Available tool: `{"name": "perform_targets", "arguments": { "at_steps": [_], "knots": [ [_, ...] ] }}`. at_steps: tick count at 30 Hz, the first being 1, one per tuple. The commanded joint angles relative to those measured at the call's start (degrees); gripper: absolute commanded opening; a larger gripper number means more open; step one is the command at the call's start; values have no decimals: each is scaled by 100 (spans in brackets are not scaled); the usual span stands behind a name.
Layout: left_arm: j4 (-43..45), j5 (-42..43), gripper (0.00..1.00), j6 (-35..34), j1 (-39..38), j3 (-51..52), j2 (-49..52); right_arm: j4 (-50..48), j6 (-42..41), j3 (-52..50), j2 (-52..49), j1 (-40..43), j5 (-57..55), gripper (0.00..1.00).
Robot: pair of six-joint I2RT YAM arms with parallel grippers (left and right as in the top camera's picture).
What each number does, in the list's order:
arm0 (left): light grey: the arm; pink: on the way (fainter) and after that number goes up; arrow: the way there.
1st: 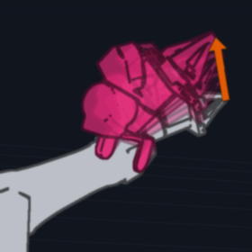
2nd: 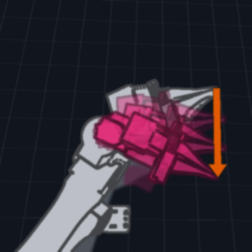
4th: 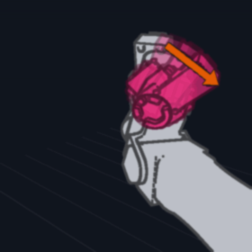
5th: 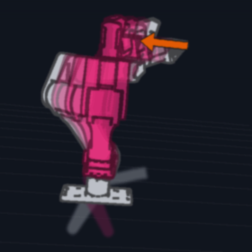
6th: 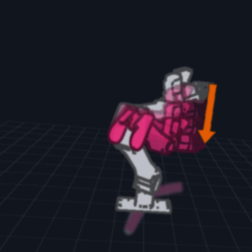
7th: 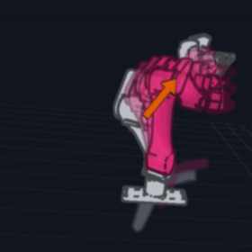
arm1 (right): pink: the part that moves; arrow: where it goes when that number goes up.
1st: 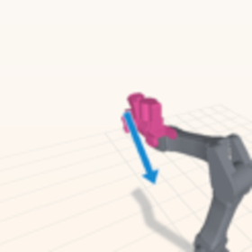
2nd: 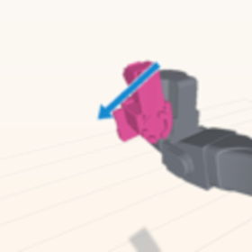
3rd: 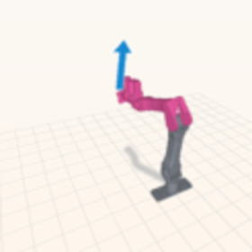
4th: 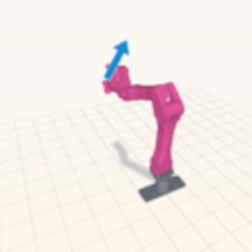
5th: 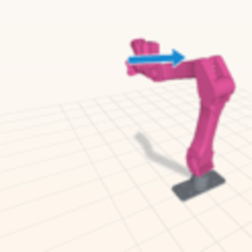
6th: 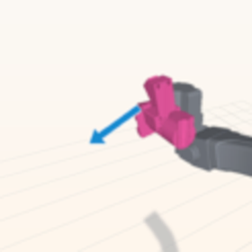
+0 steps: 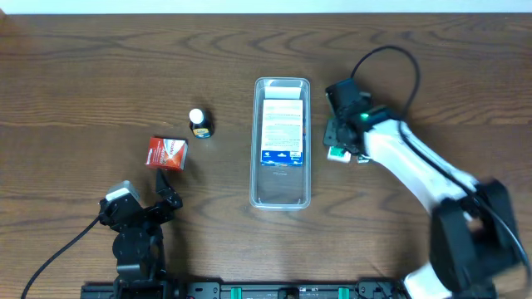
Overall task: Pack container
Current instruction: 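Place the white-green box into the container beside the blue box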
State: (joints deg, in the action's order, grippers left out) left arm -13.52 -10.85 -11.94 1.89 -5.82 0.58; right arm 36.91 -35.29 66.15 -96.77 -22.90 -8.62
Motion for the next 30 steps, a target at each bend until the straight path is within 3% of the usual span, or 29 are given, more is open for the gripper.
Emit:
{"name": "perform_targets", "arguments": {
  "at_steps": [1, 8, 17, 22, 30],
  "knots": [
    [-48, -9, 98, 31, 31, 142, -35, -33, 214, 24, 857, -197, 203, 47],
    [-48, -9, 98, 31, 28, 142, -35, -656, 118, 24, 1392, -822, 289, 45],
    [-48, -9, 98, 31, 28, 142, -35, -2026, -247, 24, 81, -1318, 315, 45],
    [-48, -9, 98, 31, 28, 142, -35, -2682, -297, 26, -634, -1300, 894, 47],
    [-48, -9, 98, 31, 31, 142, -35, -3298, 129, 26, -918, -1281, 990, 73]
  ]
}}
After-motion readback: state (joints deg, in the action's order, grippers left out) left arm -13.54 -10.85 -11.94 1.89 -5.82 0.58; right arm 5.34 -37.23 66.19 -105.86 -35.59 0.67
